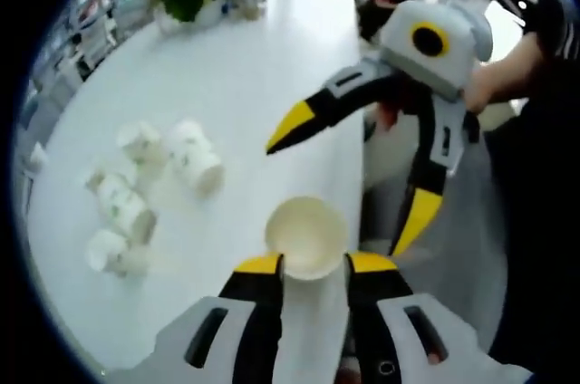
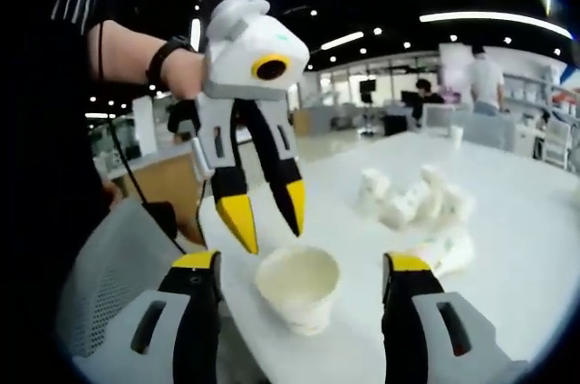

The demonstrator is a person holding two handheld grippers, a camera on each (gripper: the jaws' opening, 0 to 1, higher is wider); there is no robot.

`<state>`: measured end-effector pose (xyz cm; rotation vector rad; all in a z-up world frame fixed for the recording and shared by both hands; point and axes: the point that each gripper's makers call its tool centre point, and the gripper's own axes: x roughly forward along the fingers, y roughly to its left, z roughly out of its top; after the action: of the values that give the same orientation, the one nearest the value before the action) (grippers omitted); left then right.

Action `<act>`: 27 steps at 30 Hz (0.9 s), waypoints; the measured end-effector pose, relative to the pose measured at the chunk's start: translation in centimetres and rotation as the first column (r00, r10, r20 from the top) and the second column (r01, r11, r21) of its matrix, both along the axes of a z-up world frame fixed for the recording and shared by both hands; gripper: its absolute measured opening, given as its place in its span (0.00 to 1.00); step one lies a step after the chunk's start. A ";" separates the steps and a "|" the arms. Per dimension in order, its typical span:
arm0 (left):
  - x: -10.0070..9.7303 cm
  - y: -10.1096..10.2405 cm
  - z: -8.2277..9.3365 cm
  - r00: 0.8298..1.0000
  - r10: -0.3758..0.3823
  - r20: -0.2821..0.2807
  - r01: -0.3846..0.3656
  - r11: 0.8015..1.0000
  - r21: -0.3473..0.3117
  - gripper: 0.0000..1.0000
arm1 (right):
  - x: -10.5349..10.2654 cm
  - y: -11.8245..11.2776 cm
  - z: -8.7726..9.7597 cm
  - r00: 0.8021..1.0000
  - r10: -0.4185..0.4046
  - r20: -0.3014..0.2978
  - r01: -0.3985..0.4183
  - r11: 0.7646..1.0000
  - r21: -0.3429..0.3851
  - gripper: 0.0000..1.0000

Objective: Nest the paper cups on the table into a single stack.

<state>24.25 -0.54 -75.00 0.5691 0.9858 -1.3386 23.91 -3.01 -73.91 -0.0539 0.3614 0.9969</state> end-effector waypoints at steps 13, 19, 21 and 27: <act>1.6 1.1 0.7 0.993 0.115 0.031 -0.112 0.989 -0.101 0.37 | -0.4 -0.4 -0.2 1.000 -0.023 -0.021 0.023 1.000 -0.005 0.70; 3.3 1.5 1.5 0.984 0.161 0.072 -0.147 0.975 -0.168 0.45 | -0.3 -0.5 -0.2 0.999 -0.032 -0.025 0.032 0.999 -0.012 0.71; 4.3 1.6 2.0 0.978 0.181 0.109 -0.157 0.968 -0.195 0.49 | -0.3 -0.6 0.0 0.999 -0.034 -0.015 0.034 0.999 -0.010 0.71; 7.2 2.0 4.1 0.943 0.295 0.157 -0.232 0.916 -0.326 0.71 | -0.4 -0.6 0.0 0.999 -0.035 -0.020 0.034 0.999 -0.016 0.72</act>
<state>31.50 1.43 -70.88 0.3152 0.6458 -1.1343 23.48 -3.60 -73.92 -0.0517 0.3881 0.9609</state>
